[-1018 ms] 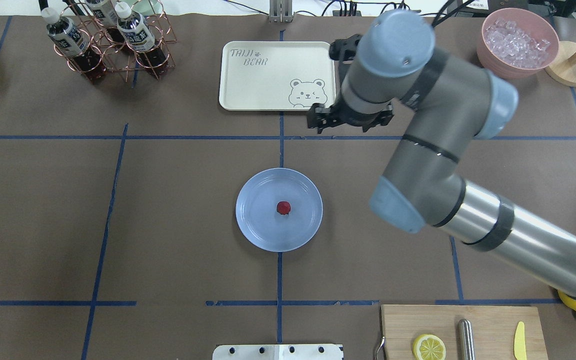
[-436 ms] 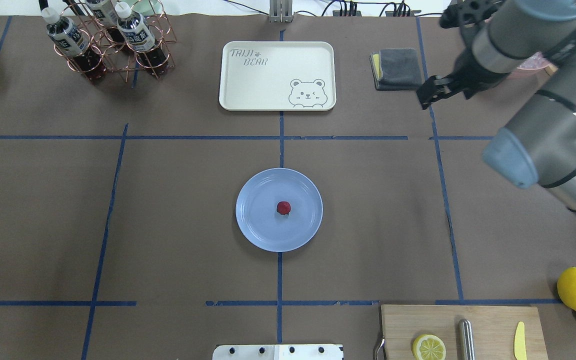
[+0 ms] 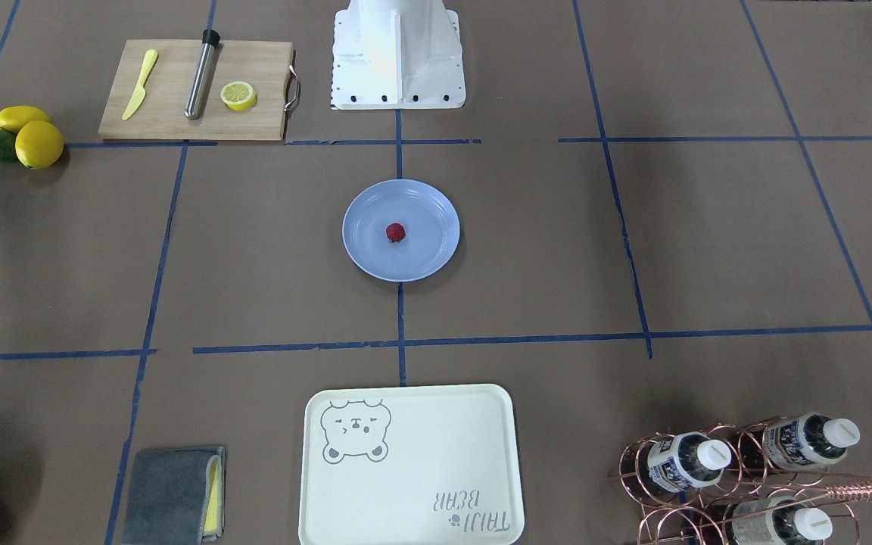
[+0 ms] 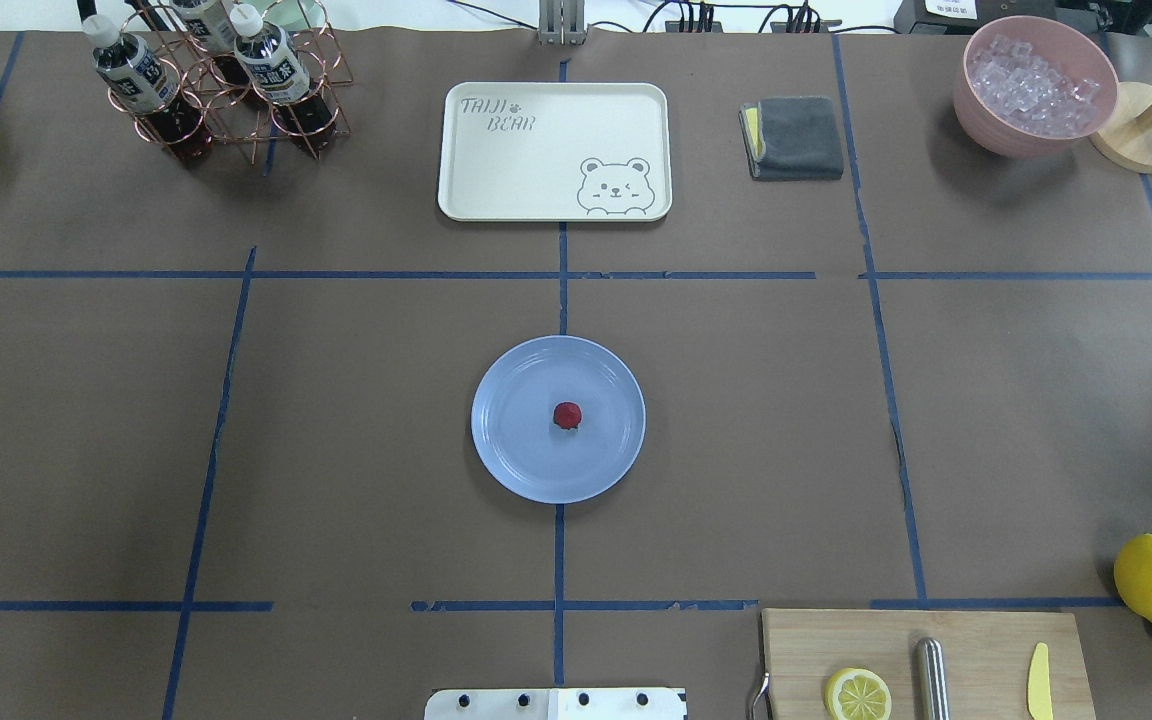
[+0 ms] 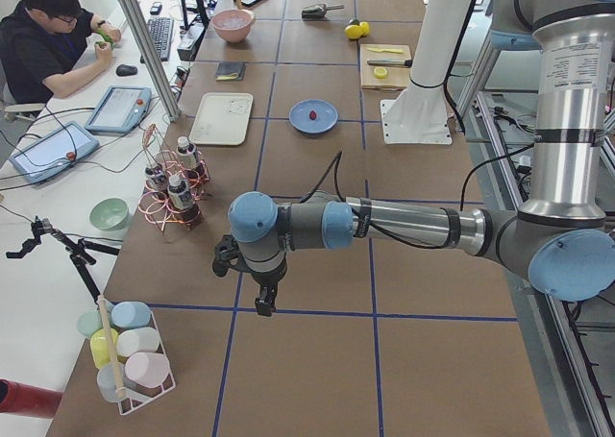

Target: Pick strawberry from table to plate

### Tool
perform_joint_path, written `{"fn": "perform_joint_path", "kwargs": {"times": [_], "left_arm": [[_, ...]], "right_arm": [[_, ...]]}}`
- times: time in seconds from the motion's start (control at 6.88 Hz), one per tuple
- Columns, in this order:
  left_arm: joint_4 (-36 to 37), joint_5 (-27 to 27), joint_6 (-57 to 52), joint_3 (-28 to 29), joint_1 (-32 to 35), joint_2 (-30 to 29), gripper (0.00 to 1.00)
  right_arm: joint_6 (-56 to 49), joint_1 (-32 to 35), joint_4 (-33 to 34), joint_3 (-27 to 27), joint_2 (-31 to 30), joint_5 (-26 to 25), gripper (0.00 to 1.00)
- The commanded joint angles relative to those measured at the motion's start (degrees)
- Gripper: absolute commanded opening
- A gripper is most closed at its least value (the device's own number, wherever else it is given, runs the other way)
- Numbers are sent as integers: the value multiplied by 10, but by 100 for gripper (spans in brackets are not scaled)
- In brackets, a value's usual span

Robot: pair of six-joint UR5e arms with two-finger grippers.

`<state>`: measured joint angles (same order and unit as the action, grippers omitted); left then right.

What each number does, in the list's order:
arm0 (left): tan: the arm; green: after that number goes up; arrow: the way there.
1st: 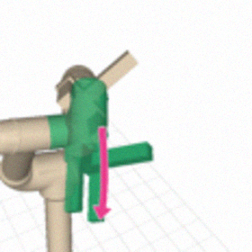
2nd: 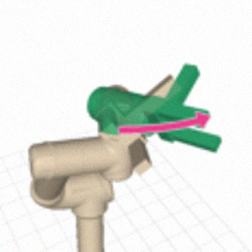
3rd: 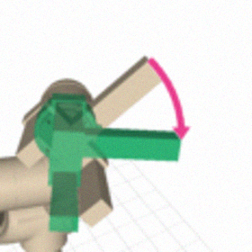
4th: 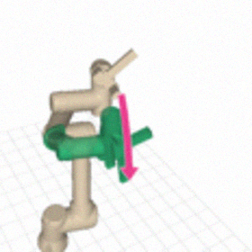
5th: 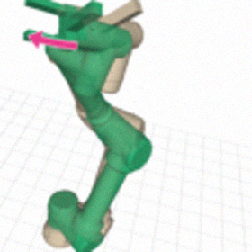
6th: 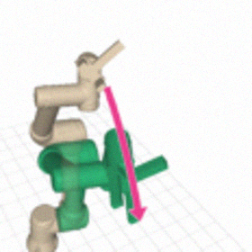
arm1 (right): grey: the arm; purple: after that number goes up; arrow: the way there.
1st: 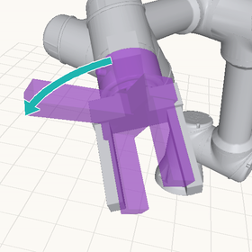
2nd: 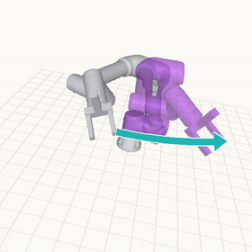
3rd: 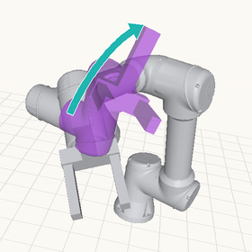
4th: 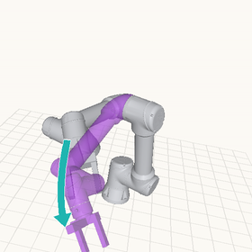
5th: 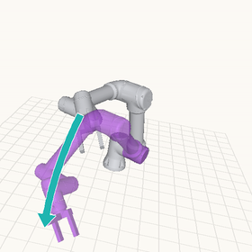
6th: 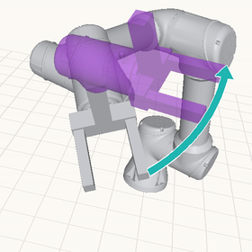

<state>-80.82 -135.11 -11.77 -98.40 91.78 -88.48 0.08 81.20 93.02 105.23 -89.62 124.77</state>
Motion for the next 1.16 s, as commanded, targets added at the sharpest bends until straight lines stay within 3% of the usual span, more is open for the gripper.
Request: {"fn": "perform_joint_path", "kwargs": {"times": [0.0,0.29,1.02], "left_arm": [[-2,0,0,-8,1,0,100],[-2,-1,3,-8,0,2,100],[-2,-7,3,-19,0,6,100]], "right_arm": [[-35,63,1,-6,-68,-24,100],[-74,101,-1,1,-120,104,100],[-62,102,-1,-3,-115,104,100]]}}
